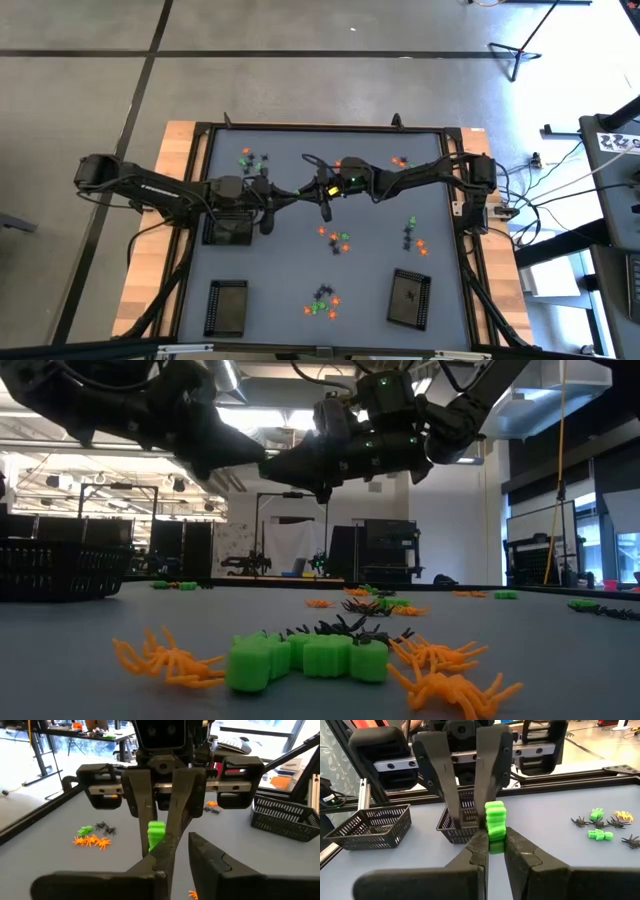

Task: Sort Halloween decoration
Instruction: Put the green skeleton toy into the top black bin

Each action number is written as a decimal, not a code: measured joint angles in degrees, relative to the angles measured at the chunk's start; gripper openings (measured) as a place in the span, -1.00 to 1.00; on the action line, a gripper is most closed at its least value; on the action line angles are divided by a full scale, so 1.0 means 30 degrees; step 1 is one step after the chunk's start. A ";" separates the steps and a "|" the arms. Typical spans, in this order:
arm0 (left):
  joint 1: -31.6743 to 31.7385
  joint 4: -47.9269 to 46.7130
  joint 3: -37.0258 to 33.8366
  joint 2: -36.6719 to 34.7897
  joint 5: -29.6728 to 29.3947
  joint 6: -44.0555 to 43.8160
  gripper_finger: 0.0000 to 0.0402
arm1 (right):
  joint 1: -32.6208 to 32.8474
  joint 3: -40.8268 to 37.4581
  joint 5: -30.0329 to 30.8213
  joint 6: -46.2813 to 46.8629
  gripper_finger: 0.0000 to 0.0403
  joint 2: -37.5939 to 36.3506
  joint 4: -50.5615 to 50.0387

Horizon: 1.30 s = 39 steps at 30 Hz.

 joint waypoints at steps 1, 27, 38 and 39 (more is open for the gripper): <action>0.0000 0.0000 0.0063 0.0028 0.0032 0.0074 -0.68 | 0.0000 0.0000 0.0000 -0.0015 -0.81 0.0000 -0.0082; 0.0036 -0.0743 0.0087 -0.0605 -0.2615 0.0311 -0.23 | 0.0057 0.0000 -0.0396 -0.0379 -0.81 0.0022 -0.0796; 0.0095 -0.0831 0.0087 -0.0532 -0.0200 -0.0596 -0.23 | 0.0424 0.0000 -0.0133 -0.0960 -0.81 0.0022 -0.0707; 0.0087 -0.0838 0.0087 -0.0527 -0.0102 -0.0615 -0.23 | 0.0437 0.0000 -0.0122 -0.0966 -0.81 0.0022 -0.0707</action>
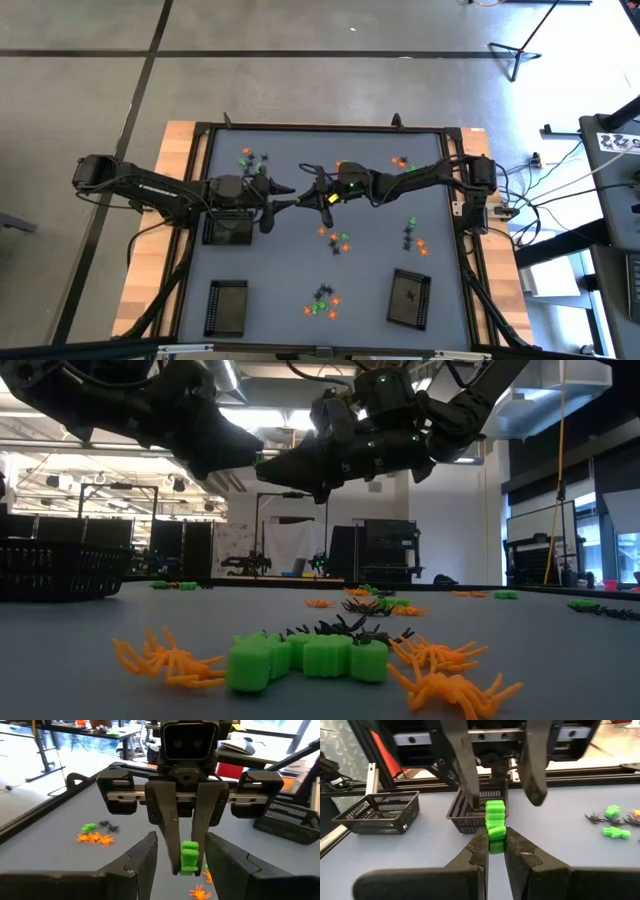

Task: Sort Halloween decoration
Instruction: Put the green skeleton toy into the top black bin

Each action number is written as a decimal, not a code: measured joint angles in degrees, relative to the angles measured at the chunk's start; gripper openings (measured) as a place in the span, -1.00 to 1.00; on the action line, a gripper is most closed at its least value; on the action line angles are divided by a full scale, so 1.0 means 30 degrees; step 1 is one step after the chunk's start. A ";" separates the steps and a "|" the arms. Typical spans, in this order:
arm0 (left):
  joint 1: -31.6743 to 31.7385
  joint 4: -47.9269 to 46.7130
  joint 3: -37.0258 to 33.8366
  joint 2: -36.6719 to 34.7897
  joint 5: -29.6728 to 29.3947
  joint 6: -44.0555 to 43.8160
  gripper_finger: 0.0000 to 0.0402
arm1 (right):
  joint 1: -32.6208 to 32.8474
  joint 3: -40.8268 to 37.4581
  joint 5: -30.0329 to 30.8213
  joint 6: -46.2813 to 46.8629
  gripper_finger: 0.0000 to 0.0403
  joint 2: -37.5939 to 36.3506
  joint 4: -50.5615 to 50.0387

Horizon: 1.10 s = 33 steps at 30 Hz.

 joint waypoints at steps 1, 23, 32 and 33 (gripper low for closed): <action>-0.0007 0.0001 0.0000 0.0001 0.0018 -0.0106 -0.23 | 0.0000 0.0000 0.0028 -0.0003 -0.81 0.0000 0.0000; 0.0000 -0.1107 -0.0007 0.0002 -0.0040 -0.0858 -0.72 | 0.0066 0.0000 0.0187 0.0005 -0.81 -0.0015 0.0131; -0.0007 -0.1100 -0.0007 0.0002 -0.0472 -0.0854 -0.99 | 0.0051 0.0000 0.0287 -0.0041 -0.81 -0.0015 0.0061; -0.0019 -0.1100 -0.0012 0.0002 -0.0583 -0.0854 -0.99 | 0.0051 0.0000 0.0300 -0.0053 -0.81 -0.0015 0.0044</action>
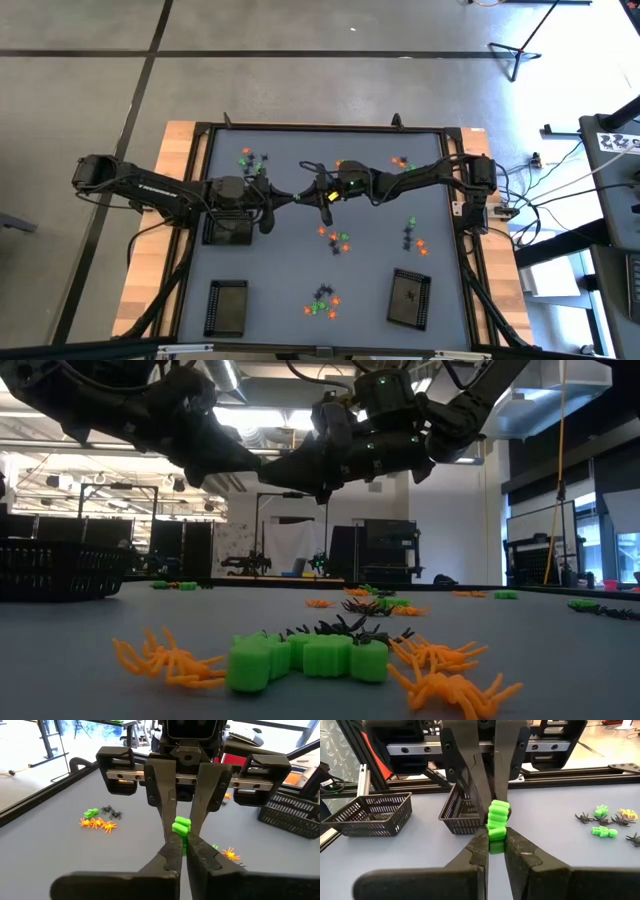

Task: Sort Halloween decoration
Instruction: Put the green skeleton toy into the top black bin

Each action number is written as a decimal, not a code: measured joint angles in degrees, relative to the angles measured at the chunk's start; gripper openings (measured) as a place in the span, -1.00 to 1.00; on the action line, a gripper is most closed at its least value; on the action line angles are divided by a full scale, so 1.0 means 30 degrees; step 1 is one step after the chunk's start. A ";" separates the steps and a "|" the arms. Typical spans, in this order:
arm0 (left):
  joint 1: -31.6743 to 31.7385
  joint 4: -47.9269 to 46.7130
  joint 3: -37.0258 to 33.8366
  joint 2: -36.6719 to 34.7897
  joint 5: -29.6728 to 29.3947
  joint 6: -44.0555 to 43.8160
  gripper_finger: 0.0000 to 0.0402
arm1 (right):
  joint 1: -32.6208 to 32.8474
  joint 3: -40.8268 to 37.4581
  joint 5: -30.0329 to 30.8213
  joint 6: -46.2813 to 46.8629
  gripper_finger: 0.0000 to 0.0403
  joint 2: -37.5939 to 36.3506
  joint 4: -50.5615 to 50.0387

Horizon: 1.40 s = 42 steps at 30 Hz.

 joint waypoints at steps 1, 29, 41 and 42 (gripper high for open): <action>-0.0017 0.0000 -0.0003 0.0000 -0.0059 0.0000 -1.00 | 0.0000 0.0000 0.0007 -0.0030 -0.80 0.0000 -0.0016; -0.0864 -0.4716 -0.0025 -0.3083 -0.2235 -0.1133 -1.00 | 0.0000 0.0000 0.1177 -0.0910 -0.30 -0.0015 -0.1253; 0.0571 -0.6266 -0.0025 -0.0712 -0.4639 -0.2834 -0.96 | -0.0007 0.0000 0.1184 -0.1013 -0.30 -0.0015 -0.1355; 0.0906 -0.6261 -0.0025 -0.0457 -0.4413 -0.2751 -0.93 | -0.0007 0.0000 0.1184 -0.1013 -0.30 -0.0015 -0.1355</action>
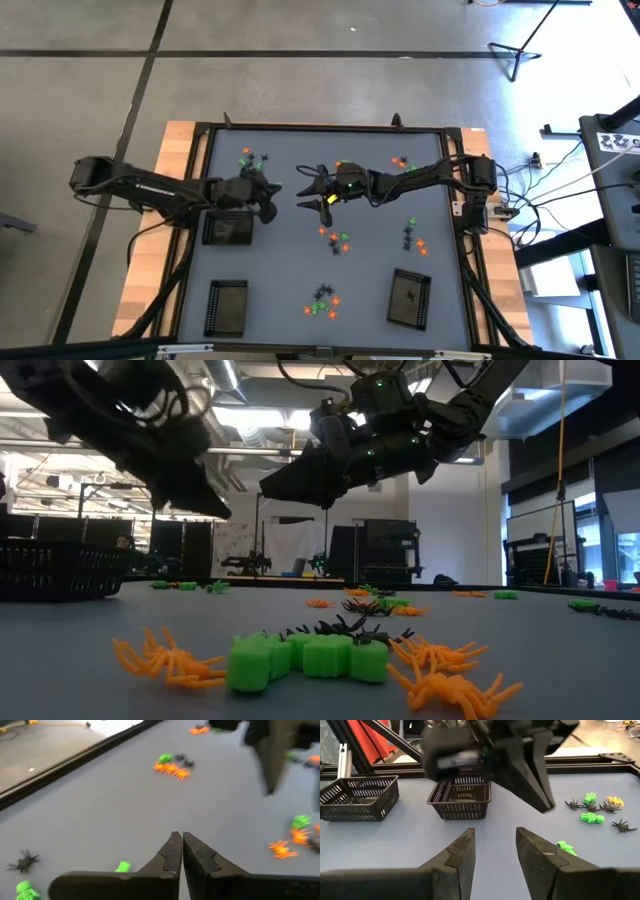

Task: Sort Halloween decoration
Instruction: Put the green skeleton toy into the top black bin

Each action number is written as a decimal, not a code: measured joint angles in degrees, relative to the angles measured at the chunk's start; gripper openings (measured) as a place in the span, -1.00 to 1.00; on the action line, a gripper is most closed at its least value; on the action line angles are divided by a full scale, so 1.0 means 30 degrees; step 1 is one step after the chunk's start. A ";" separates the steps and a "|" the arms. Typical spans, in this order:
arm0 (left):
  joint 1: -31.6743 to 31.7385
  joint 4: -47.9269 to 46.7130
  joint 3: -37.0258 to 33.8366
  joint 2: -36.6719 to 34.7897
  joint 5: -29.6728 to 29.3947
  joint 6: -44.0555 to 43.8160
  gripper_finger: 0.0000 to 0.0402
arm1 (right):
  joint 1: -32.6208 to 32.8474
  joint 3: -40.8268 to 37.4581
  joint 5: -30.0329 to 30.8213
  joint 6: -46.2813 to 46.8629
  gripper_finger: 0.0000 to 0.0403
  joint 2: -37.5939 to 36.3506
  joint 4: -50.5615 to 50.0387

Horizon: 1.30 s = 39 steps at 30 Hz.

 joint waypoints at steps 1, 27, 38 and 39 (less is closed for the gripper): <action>0.0301 0.0008 0.0000 0.0273 0.0219 0.0116 -0.89 | 0.0000 0.0000 0.0000 -0.0020 -0.30 0.0000 -0.0007; 0.5295 0.0112 0.0840 0.6157 0.3549 0.1190 -0.35 | 0.0000 0.0000 0.0007 -0.0510 -0.30 0.0000 -0.0080; 0.5292 -0.1746 0.2899 0.9364 0.3579 0.1759 -0.38 | 0.0000 0.0000 0.0007 -0.0510 -0.30 0.0000 -0.0438; 0.5292 -0.1965 0.2962 0.9374 0.3583 0.1714 -0.40 | 0.0000 0.0000 0.0007 -0.0510 -0.30 0.0000 -0.0464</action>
